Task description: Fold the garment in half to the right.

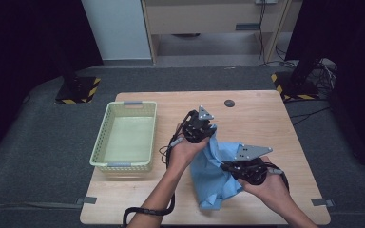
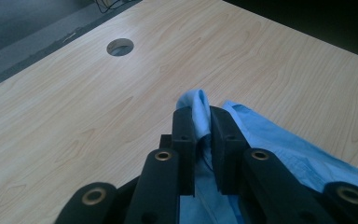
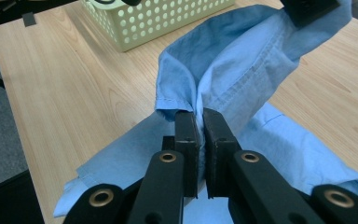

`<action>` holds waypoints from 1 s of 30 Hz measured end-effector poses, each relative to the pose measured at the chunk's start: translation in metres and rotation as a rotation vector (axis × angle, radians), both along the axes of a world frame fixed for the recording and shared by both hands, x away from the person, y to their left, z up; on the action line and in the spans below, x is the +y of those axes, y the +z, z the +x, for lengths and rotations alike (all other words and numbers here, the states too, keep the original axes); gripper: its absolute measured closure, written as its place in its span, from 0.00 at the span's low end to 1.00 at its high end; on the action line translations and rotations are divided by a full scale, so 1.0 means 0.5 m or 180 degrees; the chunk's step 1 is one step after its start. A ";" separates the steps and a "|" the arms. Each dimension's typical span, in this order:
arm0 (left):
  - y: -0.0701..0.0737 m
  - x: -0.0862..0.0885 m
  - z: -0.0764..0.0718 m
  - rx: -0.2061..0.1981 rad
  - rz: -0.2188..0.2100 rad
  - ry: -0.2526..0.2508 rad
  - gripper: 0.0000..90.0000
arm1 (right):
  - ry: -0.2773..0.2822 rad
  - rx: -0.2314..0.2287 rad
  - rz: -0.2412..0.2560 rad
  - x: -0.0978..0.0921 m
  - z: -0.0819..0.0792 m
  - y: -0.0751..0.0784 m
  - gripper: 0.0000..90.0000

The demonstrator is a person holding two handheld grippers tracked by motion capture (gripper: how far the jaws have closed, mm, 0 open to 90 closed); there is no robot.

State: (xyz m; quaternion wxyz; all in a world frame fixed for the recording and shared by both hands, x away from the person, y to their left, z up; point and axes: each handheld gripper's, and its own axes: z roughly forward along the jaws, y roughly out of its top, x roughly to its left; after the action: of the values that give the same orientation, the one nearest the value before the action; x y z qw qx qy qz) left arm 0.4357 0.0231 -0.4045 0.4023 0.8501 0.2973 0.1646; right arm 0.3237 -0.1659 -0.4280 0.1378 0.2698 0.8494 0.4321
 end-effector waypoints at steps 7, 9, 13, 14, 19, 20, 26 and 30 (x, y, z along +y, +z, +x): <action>-0.009 -0.011 0.004 0.0006 -0.0010 -0.0026 0.90 | 0.0010 -0.0003 -0.0033 -0.003 0.001 -0.007 0.96; -0.015 -0.014 0.005 0.0017 -0.0031 -0.0037 0.90 | 0.0006 0.0007 -0.0038 -0.004 0.001 -0.009 0.96; -0.021 -0.022 0.007 0.0032 -0.0034 -0.0086 0.90 | 0.0002 0.0043 -0.0055 -0.009 0.001 -0.021 0.96; -0.022 -0.027 0.008 0.0027 -0.0020 -0.0118 0.90 | -0.0002 0.0052 -0.0051 -0.010 0.001 -0.022 0.96; -0.030 -0.034 0.014 0.0023 0.0002 -0.0156 0.90 | -0.0011 0.0080 -0.0060 -0.015 0.004 -0.030 0.96; -0.033 -0.037 0.015 0.0024 -0.0001 -0.0165 0.90 | -0.0015 0.0088 -0.0056 -0.016 0.006 -0.034 0.96; -0.054 -0.056 0.018 0.0039 0.0015 -0.0203 0.90 | -0.0028 0.0147 -0.0062 -0.023 0.008 -0.056 0.96; -0.061 -0.063 0.022 0.0079 0.0065 -0.0203 0.90 | -0.0040 0.0150 -0.0063 -0.027 0.008 -0.065 0.96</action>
State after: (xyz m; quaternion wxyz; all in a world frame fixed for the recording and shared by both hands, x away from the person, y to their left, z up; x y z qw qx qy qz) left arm 0.4469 -0.0085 -0.4350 0.3949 0.8652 0.2734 0.1442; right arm 0.3279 -0.1794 -0.4606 0.1231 0.2838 0.8550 0.4163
